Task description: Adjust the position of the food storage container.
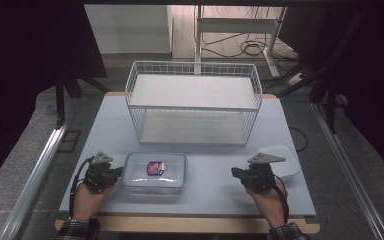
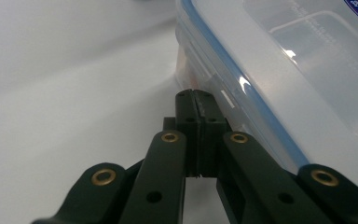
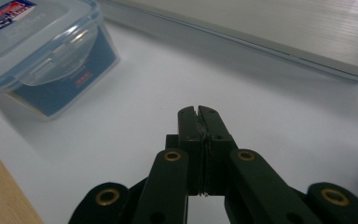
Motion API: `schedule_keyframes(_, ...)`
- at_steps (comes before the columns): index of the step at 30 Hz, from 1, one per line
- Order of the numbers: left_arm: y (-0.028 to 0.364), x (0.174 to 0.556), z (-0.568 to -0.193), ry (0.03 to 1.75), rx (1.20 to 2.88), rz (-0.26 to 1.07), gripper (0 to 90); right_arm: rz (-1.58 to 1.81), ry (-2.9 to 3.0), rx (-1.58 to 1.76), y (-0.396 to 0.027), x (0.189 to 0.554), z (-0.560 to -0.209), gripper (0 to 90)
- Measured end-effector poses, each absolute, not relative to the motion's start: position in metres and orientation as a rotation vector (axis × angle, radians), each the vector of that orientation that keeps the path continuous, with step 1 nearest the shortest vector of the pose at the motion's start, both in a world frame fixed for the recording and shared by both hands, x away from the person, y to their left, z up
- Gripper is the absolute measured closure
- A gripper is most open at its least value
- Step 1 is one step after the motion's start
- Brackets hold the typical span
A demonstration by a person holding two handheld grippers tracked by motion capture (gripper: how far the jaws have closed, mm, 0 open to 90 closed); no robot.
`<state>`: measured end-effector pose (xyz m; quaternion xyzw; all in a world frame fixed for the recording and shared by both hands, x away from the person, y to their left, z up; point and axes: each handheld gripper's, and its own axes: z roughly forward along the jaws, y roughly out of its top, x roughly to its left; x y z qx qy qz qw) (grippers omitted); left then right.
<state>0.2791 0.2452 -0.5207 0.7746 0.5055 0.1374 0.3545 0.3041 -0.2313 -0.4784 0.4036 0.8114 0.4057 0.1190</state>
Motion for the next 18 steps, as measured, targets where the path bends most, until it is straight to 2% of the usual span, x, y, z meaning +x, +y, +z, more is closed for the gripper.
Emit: schedule_keyframes(18, 0.184, 0.288, -0.518, 1.169, 2.059, 0.278, 89.8, 1.169, 2.407, 1.171, -0.224, 0.299, -0.483, 85.4)
